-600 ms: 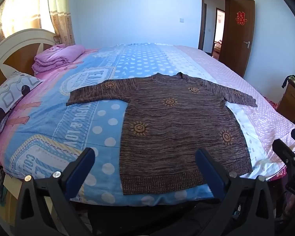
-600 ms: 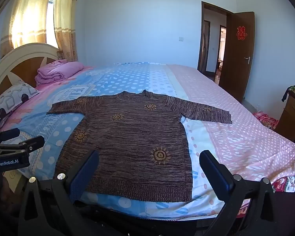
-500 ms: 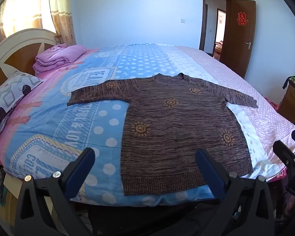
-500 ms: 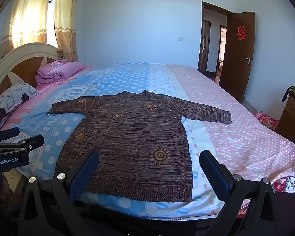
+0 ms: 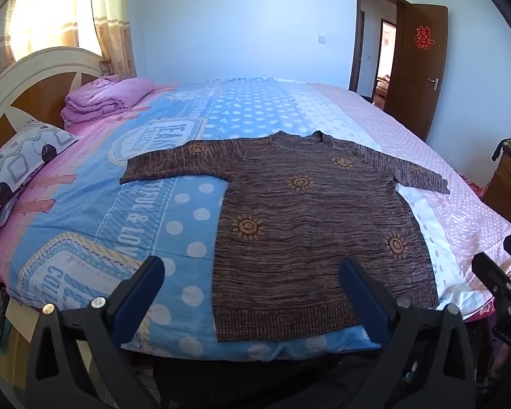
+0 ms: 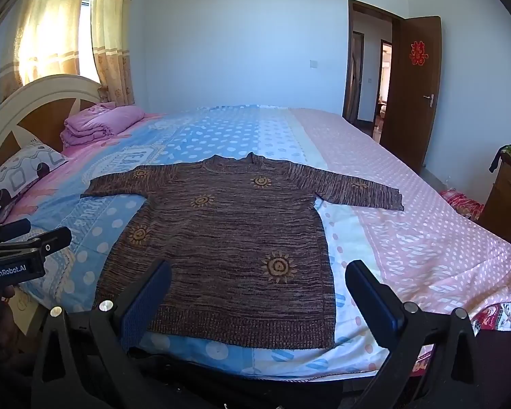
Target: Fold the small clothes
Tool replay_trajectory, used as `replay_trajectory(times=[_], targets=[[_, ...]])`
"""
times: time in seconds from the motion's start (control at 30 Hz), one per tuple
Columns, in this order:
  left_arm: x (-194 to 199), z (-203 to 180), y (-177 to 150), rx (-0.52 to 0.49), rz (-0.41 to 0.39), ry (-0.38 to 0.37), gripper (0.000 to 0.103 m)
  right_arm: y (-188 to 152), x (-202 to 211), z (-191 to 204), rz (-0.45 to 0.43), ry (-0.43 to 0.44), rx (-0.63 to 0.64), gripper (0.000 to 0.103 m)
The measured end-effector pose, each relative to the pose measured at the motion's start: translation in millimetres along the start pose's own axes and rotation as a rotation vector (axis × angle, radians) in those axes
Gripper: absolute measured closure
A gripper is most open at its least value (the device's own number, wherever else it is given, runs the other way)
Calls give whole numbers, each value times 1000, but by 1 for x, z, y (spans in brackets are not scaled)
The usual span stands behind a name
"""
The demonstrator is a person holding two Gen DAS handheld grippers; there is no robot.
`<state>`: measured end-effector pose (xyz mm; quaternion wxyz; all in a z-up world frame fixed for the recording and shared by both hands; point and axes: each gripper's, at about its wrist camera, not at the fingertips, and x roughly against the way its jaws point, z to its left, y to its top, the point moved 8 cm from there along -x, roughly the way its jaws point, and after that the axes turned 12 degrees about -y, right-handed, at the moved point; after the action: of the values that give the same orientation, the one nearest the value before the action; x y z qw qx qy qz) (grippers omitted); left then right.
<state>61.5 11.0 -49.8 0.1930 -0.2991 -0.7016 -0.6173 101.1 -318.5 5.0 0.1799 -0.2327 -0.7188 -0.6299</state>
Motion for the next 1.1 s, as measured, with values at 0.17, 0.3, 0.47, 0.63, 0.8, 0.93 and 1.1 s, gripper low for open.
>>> replay_trajectory(times=[0.17, 0.3, 0.47, 0.63, 0.8, 0.93, 1.1], targets=[[-1, -1, 0, -1, 6, 1, 0, -1, -5, 2, 13, 4, 0, 1], [-2, 0, -1, 0, 7, 0, 0, -3, -6, 2, 22, 11, -3, 1], [-2, -1, -1, 1, 9, 1, 0, -3, -6, 3, 26, 15, 0, 1], [-2, -1, -1, 2, 8, 0, 0, -4, -7, 2, 31, 17, -2, 1], [-2, -1, -1, 2, 8, 0, 0, -4, -7, 2, 32, 18, -2, 1], [-2, -1, -1, 2, 9, 0, 0, -5, -8, 3, 33, 19, -1, 1], [-3, -1, -3, 4, 11, 0, 0, -6, -8, 4, 35, 20, 0, 1]])
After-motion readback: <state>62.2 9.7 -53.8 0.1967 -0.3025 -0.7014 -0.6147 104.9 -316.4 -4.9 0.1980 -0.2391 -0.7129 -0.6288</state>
